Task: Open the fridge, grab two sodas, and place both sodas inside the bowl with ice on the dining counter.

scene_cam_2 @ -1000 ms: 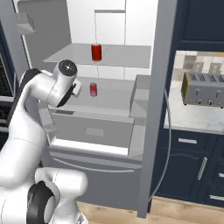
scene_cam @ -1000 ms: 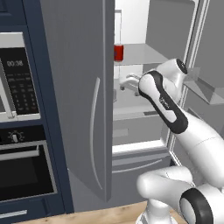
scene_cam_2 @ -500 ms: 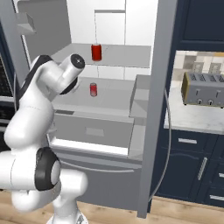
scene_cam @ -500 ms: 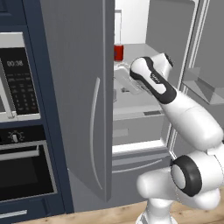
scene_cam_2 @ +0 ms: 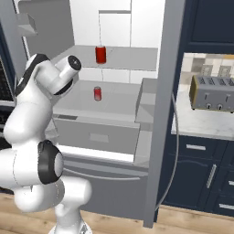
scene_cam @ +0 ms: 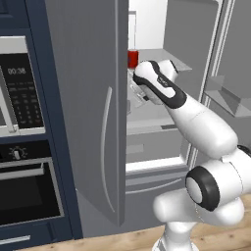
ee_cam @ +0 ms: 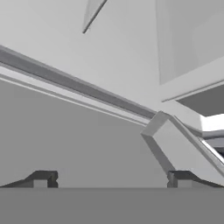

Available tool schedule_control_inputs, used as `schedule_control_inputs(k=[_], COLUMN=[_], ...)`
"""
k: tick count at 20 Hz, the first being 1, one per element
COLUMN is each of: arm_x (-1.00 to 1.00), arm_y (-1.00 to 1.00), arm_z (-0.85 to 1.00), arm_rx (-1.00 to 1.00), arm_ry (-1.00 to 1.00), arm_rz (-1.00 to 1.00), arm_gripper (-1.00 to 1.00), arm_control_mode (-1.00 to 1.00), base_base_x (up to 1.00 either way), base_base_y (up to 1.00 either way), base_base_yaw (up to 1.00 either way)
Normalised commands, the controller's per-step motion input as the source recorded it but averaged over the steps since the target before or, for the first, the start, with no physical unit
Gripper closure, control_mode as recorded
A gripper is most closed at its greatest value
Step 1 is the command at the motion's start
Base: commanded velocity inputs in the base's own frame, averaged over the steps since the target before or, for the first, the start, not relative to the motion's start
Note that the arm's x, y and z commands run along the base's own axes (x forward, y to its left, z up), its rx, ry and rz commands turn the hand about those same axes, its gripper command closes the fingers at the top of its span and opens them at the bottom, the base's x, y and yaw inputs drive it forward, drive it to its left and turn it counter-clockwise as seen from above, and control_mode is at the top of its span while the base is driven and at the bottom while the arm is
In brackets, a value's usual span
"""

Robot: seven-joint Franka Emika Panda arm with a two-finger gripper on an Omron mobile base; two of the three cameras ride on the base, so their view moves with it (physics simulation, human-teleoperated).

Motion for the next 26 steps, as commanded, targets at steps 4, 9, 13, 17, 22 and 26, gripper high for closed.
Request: schedule_control_inputs(k=[4, 9, 13, 17, 22, 26], arm_x=[-0.12, -0.43, -0.41, -0.42, -0.37, -0.44], arm_y=[0.71, 0.76, 0.89, 0.88, 0.86, 0.32], arm_z=[0.02, 0.07, 0.01, 0.00, 0.00, 0.00], arm_rx=[0.02, 0.00, 0.00, 0.00, 0.02, 0.00], arm_ry=[0.08, 0.04, 0.03, 0.00, 0.00, -0.08], arm_rz=[0.10, 0.11, 0.07, 0.04, 0.02, 0.00], arm_gripper=[-1.00, -1.00, -1.00, -1.00, -1.00, -1.00], arm_control_mode=[-1.00, -1.00, -1.00, -1.00, -1.00, -1.00], base_base_x=[0.00, 0.00, 0.00, 0.00, 0.00, 0.00], base_base_y=[0.00, 0.00, 0.00, 0.00, 0.00, 0.00], base_base_yaw=[0.00, 0.00, 0.00, 0.00, 0.00, 0.00])
